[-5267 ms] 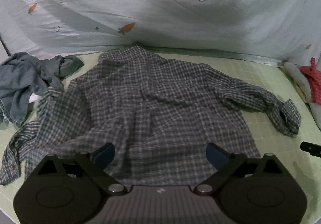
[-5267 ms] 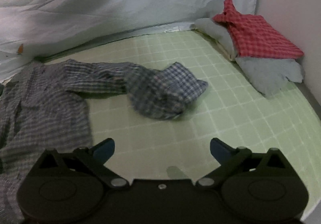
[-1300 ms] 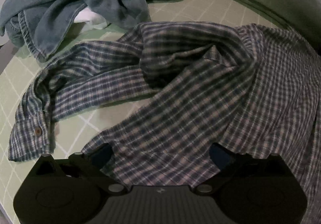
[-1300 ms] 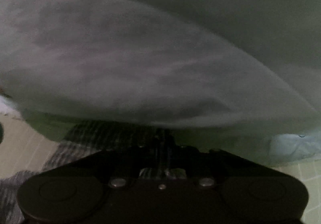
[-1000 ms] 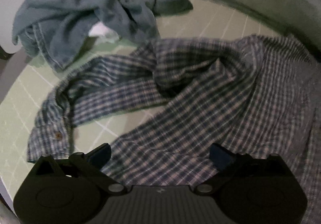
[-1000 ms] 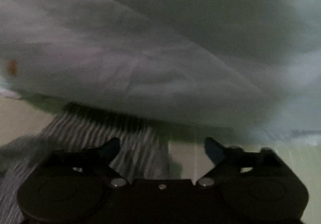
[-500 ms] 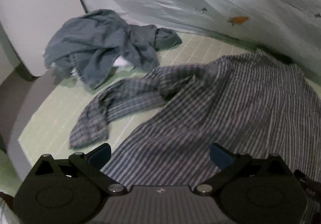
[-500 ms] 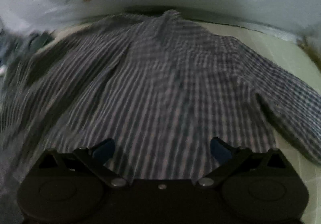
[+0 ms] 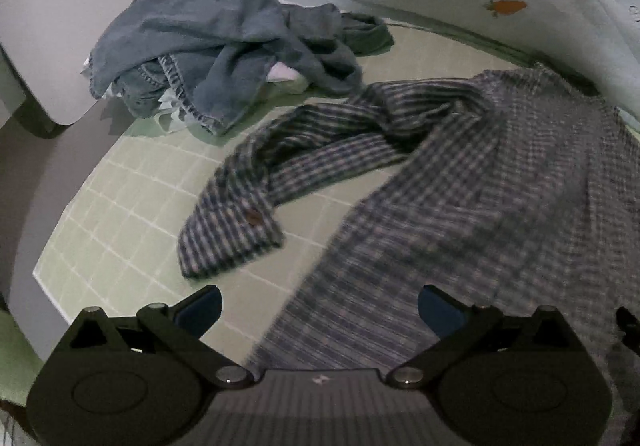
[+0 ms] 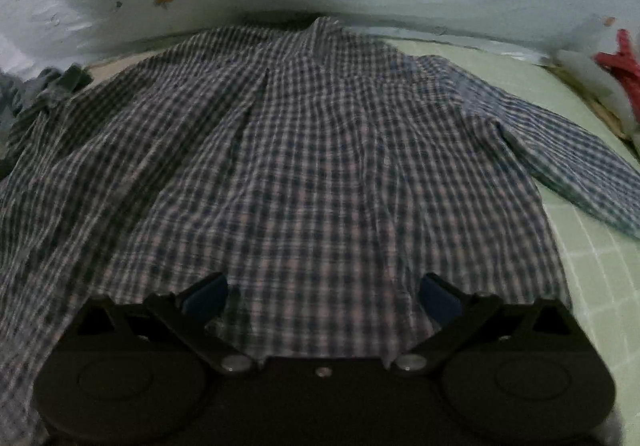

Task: Fold clothes
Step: 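Grasp the buttoned cuff with the left gripper and lift it toward the jeans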

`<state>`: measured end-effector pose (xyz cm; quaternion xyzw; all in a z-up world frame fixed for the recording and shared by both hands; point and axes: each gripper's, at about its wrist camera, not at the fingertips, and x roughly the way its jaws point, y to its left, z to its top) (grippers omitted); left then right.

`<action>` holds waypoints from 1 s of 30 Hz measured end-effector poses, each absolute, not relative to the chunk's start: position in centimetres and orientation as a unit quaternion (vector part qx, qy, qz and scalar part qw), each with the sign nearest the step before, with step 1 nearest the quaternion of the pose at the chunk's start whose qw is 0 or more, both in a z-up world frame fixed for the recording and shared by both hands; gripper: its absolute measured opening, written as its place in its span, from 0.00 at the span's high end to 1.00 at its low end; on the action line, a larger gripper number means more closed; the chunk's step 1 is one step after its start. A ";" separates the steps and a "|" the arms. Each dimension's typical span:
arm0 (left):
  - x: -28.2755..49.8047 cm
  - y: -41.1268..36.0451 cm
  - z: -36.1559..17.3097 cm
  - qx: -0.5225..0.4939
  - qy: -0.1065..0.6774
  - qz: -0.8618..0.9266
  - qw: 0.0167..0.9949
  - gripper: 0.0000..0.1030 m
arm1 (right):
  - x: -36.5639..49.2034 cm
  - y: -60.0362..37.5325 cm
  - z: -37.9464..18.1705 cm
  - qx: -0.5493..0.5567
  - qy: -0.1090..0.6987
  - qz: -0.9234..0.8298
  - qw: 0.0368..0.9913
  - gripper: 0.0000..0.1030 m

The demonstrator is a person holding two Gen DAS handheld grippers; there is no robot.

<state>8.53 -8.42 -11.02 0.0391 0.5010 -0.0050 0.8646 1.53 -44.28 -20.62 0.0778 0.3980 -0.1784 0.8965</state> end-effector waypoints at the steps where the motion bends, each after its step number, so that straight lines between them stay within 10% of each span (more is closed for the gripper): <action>1: 9.1 -7.8 -11.4 0.040 0.503 -0.006 0.863 0.00 | 1.4 -43.9 -20.7 0.078 0.389 -0.188 0.899 0.00; 17: 15.0 -2.5 -17.1 0.059 0.523 -0.033 0.849 0.02 | 0.8 -42.8 -21.9 0.072 0.328 -0.227 0.914 0.00; 22: 15.3 -1.9 -17.4 0.062 0.520 -0.034 0.851 0.29 | 0.8 -42.7 -21.9 0.072 0.327 -0.228 0.914 0.00; 27: 15.1 -0.7 -16.8 0.062 0.503 -0.033 0.862 0.94 | 0.8 -42.8 -21.9 0.073 0.327 -0.227 0.914 0.00; 30: 15.1 0.6 -15.8 0.069 0.473 -0.003 0.879 0.95 | 0.8 -42.8 -22.0 0.073 0.327 -0.227 0.914 0.00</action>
